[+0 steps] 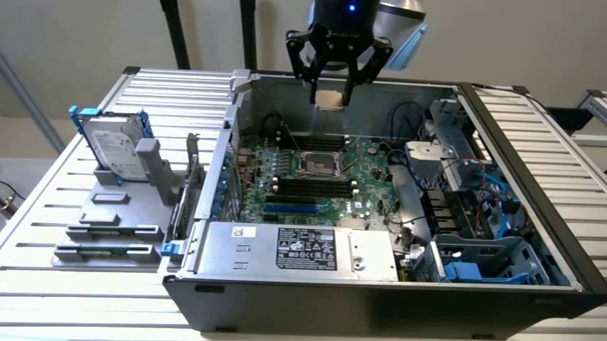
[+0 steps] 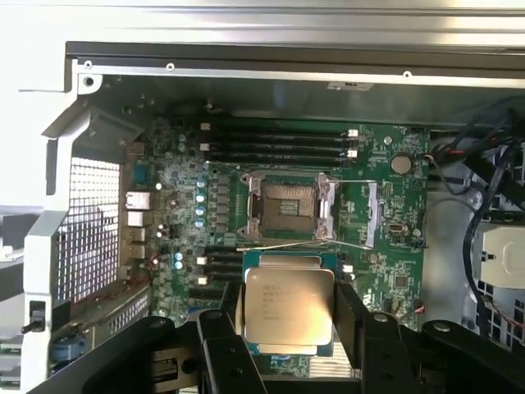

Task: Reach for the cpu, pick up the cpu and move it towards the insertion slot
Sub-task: 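Pick up the cpu and move it towards the insertion slot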

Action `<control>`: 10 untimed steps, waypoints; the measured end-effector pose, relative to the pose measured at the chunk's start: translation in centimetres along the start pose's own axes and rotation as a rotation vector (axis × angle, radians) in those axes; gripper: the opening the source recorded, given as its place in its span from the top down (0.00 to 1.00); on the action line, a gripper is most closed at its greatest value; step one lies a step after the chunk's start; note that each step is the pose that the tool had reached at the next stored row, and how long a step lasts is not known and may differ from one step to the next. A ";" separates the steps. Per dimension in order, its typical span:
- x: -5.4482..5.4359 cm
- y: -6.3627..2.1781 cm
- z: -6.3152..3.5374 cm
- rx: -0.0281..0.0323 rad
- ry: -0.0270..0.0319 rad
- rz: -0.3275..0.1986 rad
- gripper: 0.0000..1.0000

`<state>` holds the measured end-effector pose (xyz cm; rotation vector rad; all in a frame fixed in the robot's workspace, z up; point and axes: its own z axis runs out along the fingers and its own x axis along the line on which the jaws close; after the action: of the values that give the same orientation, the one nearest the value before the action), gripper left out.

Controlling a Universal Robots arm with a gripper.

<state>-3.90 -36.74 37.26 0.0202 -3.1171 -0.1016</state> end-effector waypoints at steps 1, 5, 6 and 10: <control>0.0 0.09 0.11 -0.0006 -0.0002 0.001 0.45; 0.0 0.52 0.54 -0.0032 -0.0004 0.004 0.45; 0.0 0.59 0.64 -0.0041 -0.0005 0.005 0.45; -0.2 0.77 0.94 -0.0084 -0.0009 0.008 0.45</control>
<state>-3.73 -35.90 36.37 0.0081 -3.1173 -0.1145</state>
